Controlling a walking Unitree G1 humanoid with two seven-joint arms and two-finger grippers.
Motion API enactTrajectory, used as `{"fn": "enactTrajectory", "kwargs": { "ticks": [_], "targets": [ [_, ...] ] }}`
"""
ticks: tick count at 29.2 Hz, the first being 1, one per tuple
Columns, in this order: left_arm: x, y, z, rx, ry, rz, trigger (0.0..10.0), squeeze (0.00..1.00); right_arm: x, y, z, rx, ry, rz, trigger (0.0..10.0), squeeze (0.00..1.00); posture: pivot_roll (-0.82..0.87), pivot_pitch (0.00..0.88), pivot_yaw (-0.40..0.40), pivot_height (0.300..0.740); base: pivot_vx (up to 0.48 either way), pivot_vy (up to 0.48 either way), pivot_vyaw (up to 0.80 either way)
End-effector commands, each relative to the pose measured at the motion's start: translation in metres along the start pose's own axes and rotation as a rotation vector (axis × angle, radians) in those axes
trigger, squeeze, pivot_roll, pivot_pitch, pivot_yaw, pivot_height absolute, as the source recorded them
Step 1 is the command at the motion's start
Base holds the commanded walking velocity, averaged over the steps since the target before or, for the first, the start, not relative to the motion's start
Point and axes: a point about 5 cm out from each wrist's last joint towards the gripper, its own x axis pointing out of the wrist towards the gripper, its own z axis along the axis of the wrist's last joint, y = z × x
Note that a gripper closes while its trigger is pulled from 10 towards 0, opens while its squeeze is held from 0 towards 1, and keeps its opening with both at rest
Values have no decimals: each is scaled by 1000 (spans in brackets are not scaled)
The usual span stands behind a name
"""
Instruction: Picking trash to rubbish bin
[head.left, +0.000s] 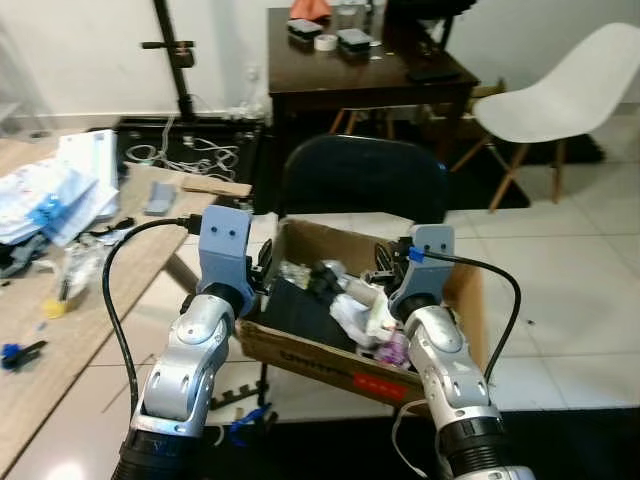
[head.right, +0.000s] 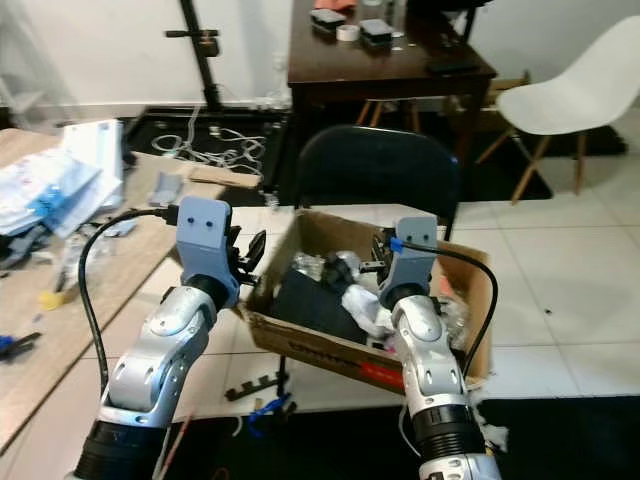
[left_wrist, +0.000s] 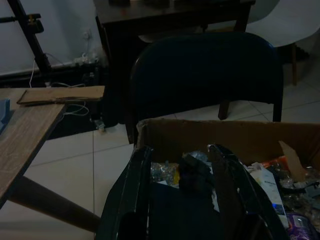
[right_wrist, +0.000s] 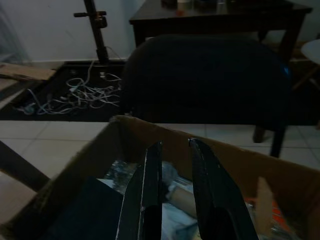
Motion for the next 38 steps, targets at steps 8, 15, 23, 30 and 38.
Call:
{"fn": "enactTrajectory", "kwargs": {
  "ticks": [8, 15, 23, 30, 38],
  "targets": [
    [0, 2, -5, 4, 25, 24, 10000, 0, 2, 11, 2, -25, 7, 45, 10000, 0, 119, 87, 29, 740, 0, 0, 700],
    [1, 1, -4, 4, 25, 24, 10000, 0, 2, 11, 2, -26, 8, 50, 10000, 0, 121, 96, 28, 740, 0, 0, 800],
    [1, 1, -4, 6, 28, 28, 10000, 0, 2, 12, 2, -27, 9, 51, 10000, 0, 121, 99, 29, 740, 0, 0, 800],
    [1, 2, -6, 4, 42, 33, 10000, 0, 3, 12, 2, -28, 13, 52, 10000, 0, 121, 99, 29, 740, 0, 0, 800],
    [1, 3, -7, -4, 54, 45, 10000, 0, 3, 12, 2, -28, 15, 56, 10000, 0, 122, 104, 25, 740, 0, 0, 800]
  ]
}}
